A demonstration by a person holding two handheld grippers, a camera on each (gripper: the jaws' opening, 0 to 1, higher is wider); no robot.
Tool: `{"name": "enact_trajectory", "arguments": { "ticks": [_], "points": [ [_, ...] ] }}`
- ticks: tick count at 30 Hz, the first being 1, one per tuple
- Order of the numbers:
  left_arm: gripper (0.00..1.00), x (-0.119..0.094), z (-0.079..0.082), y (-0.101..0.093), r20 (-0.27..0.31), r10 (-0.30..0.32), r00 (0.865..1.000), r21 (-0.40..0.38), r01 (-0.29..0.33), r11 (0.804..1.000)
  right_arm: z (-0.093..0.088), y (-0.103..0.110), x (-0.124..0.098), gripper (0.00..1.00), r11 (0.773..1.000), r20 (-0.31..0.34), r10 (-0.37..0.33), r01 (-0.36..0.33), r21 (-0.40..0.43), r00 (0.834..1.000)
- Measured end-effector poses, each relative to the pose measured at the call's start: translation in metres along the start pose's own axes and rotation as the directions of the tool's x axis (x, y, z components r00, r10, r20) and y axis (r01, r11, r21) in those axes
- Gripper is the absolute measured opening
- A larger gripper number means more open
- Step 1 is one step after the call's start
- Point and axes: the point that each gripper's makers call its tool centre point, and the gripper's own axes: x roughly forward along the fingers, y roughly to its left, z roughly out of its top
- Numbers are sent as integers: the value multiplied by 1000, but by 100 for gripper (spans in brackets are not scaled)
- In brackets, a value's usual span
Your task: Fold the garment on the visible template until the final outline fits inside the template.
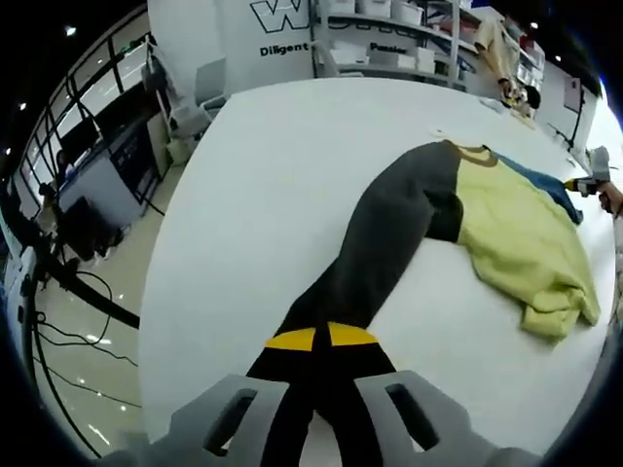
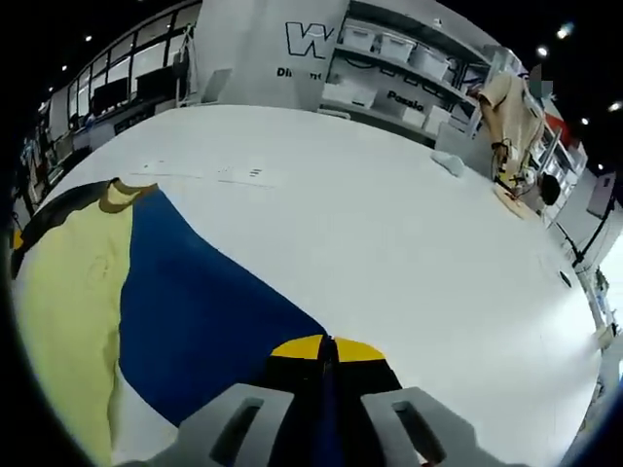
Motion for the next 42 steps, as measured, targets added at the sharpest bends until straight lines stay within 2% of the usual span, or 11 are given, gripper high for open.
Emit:
{"name": "enact_trajectory", "arguments": {
  "ticks": [3,4,6,12,14,18,23,28,33,36,42],
  "points": [
    [4,9,-10,4,-45,25,999,-21,-26,999,-2,-39,15,0,996,-22,-73,74,48,997],
    [4,9,-10,4,-46,23,999,-27,-24,999,-6,-44,19,0,995,-54,-96,97,20,994],
    [4,11,-10,1,-49,10,999,-17,-10,1000,-4,-68,32,0,974,-69,-222,224,36,973],
    [5,7,-10,2,-36,13,999,-11,-14,1000,-3,-68,31,0,963,-49,-259,262,61,965],
    [9,5,-10,2,-33,22,999,7,-22,1000,4,-65,30,5,963,-8,-251,250,101,968],
    [21,-4,-11,-2,-17,23,1000,-8,-23,1000,21,-39,21,31,959,95,-158,130,250,983],
    [34,-8,-20,-13,-22,15,1000,13,-14,1000,23,-7,10,53,959,133,-64,24,284,989],
    [34,-8,-33,-15,-52,40,998,86,-35,996,23,30,-6,70,951,172,39,-89,296,984],
    [27,-4,-39,-13,-63,46,997,78,-42,996,22,62,-24,78,953,181,120,-165,255,976],
    [22,-1,-39,-15,-67,16,998,5,-16,1000,21,78,-37,80,955,190,153,-195,224,970],
    [19,3,-37,-3,-70,71,995,0,-72,997,9,99,-53,83,949,178,183,-221,223,967]
  ]
}}
